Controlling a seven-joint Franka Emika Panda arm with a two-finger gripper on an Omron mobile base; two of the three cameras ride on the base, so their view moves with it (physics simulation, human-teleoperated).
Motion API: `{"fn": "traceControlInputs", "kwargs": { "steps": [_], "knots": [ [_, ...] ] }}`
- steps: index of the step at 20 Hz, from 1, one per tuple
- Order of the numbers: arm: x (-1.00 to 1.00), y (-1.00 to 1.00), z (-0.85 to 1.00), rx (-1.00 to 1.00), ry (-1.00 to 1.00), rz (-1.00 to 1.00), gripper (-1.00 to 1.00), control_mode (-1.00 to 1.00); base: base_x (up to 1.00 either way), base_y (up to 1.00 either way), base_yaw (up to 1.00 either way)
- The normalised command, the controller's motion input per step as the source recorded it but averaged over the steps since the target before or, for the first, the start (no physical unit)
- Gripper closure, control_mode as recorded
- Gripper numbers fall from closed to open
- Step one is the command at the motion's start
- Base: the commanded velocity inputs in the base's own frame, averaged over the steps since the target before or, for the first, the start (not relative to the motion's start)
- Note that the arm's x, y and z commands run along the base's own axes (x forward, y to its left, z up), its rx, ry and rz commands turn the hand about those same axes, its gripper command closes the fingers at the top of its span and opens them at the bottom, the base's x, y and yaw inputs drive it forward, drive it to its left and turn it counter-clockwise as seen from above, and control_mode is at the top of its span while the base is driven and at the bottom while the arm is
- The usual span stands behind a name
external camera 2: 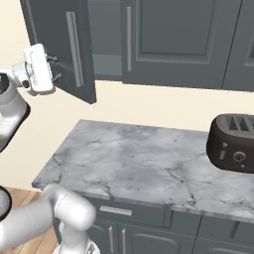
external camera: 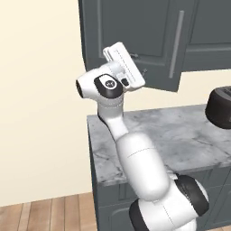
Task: Pick the squash from the counter and place it in the cabinet. Then close the cabinet.
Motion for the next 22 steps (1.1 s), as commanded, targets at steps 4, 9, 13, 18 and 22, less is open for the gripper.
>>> {"fn": "traceControlInputs", "kwargs": {
  "steps": [4,9,13,18,22],
  "knots": [
    [0.86,-1.00,0.00,0.01,0.00,0.36,-1.00,-1.00,0.00,0.00,0.00],
    [0.76,-0.98,0.00,0.03,0.00,0.38,-1.00,-1.00,0.00,0.00,0.00],
    [0.92,-0.96,-0.01,0.04,0.03,0.40,-1.00,-1.00,0.00,0.00,0.00],
    [0.95,-0.88,0.00,0.05,0.07,0.38,-1.00,-1.00,0.00,0.00,0.00],
    [0.53,-0.64,-0.07,0.02,0.03,0.37,-1.00,-1.00,0.00,0.00,0.00]
  ]
}}
